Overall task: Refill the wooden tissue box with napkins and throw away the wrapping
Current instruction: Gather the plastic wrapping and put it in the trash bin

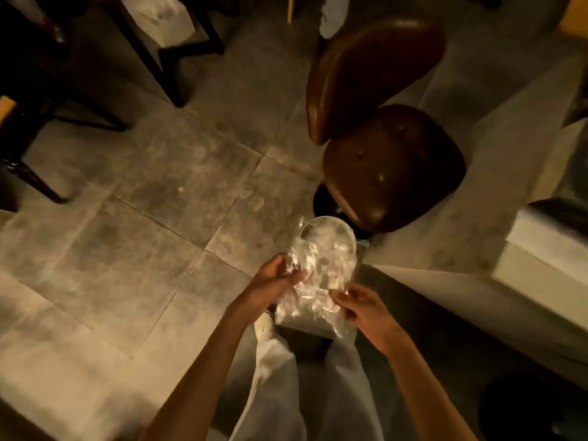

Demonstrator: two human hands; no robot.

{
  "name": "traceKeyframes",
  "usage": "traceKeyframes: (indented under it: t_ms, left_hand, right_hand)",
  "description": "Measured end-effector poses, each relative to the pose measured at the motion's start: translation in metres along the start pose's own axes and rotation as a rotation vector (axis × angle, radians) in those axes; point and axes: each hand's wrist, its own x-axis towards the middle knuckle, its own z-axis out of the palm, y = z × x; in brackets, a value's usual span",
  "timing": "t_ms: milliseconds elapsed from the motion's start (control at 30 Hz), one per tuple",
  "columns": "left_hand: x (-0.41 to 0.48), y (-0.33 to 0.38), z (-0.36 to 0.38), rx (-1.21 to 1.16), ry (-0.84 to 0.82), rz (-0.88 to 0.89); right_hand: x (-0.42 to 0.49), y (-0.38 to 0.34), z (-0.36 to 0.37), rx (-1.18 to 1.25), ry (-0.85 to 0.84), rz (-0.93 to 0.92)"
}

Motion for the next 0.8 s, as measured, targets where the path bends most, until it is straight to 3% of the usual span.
traceKeyframes:
  t_ms: [100,233,367,467,533,633,733,800]
  left_hand:
    - [0.066,-0.041,-0.026,-0.019,-0.130,-0.105]
    - [0.156,-0.101,-0.035,-0.030,-0.100,-0.086]
    - [0.238,-0.159,-0.037,0.043,-0.094,0.049]
    - [0.293,-0.187,-0.036,0.078,-0.074,0.199]
    - [0.328,-0.203,-0.031,0.072,-0.098,0.272]
    - [0.363,-0.210,-0.016,0.188,-0.133,0.384]
    - [0.382,-0.213,-0.011,0.324,-0.213,0.398]
    - [0.393,-0.220,-0.016,0.413,0.039,0.444]
  right_hand:
    - [0.065,0.024,-0.021,0.174,-0.034,0.041]
    - [0.156,0.054,-0.050,0.318,-0.092,0.049]
    - [0.235,0.080,-0.073,0.198,-0.018,0.127]
    - [0.285,0.086,-0.104,0.198,-0.161,0.208]
    - [0.312,0.085,-0.122,-0.027,-0.264,0.220]
    - [0.337,0.079,-0.122,-0.679,-0.221,0.141]
    - [0.355,0.080,-0.118,-1.162,0.022,-0.069]
    - [0.367,0.089,-0.113,-1.323,0.352,-0.351]
